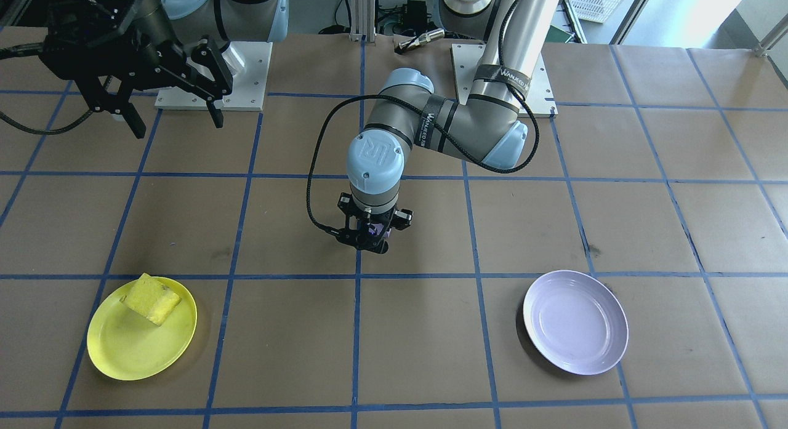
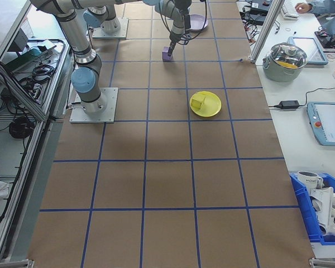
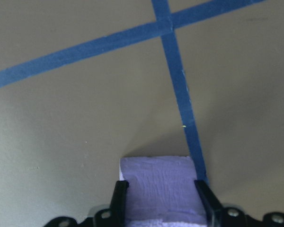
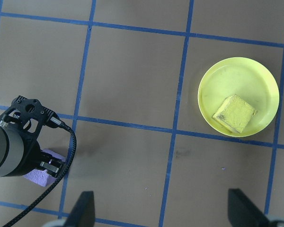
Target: Sort blocks by color into plates
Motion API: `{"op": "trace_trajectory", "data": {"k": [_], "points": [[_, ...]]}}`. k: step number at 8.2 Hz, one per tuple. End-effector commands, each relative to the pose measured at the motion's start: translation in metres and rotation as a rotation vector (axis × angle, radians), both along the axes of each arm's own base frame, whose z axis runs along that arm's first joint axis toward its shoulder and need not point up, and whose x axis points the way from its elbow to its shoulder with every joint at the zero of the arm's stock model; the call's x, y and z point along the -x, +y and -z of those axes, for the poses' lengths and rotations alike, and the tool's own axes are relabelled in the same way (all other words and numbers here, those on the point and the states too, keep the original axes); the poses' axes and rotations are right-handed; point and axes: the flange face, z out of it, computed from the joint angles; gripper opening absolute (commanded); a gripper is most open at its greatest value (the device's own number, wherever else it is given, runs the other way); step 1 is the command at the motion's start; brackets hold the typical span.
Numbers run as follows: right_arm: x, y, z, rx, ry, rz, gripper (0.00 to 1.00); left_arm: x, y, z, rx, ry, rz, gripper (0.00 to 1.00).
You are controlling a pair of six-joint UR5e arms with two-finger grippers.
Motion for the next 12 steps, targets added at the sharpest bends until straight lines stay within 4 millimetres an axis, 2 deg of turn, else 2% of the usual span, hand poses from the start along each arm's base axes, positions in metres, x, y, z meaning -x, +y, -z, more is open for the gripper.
{"op": "trace_trajectory", "data": {"k": [1, 2, 4, 6, 7, 8, 9, 10, 12], "points": [[0.0, 0.0, 0.015, -0.029, 0.0, 0.0, 1.0, -0.011, 0.003, -0.016, -0.045, -0.053, 0.004, 0.0], [0.0, 0.001, 0.015, -0.028, 0.002, 0.0, 1.0, -0.033, -0.019, -0.046, 0.004, -0.049, -0.038, 0.0], [0.001, 0.001, 0.015, -0.029, 0.003, 0.0, 1.0, -0.103, -0.061, -0.106, 0.076, -0.017, -0.038, 0.0], [0.002, 0.001, 0.014, -0.026, 0.006, 0.004, 1.0, -0.219, -0.105, -0.133, 0.12, -0.065, -0.043, 0.0], [0.004, 0.001, 0.012, -0.021, 0.005, 0.005, 1.0, -0.262, -0.119, -0.134, 0.129, -0.052, -0.099, 0.0], [0.003, 0.003, 0.011, -0.021, 0.001, 0.005, 1.0, -0.297, -0.128, -0.123, 0.119, -0.064, -0.143, 0.0], [0.002, 0.003, 0.011, -0.02, 0.0, 0.004, 1.0, -0.319, -0.141, -0.112, 0.156, -0.061, -0.121, 0.0], [0.004, 0.003, 0.008, -0.015, 0.001, 0.006, 1.0, -0.332, -0.154, -0.094, 0.18, -0.065, -0.095, 0.0], [0.003, 0.005, 0.002, -0.002, -0.001, 0.007, 1.0, -0.353, -0.166, -0.074, 0.204, -0.064, -0.126, 0.0]]}}
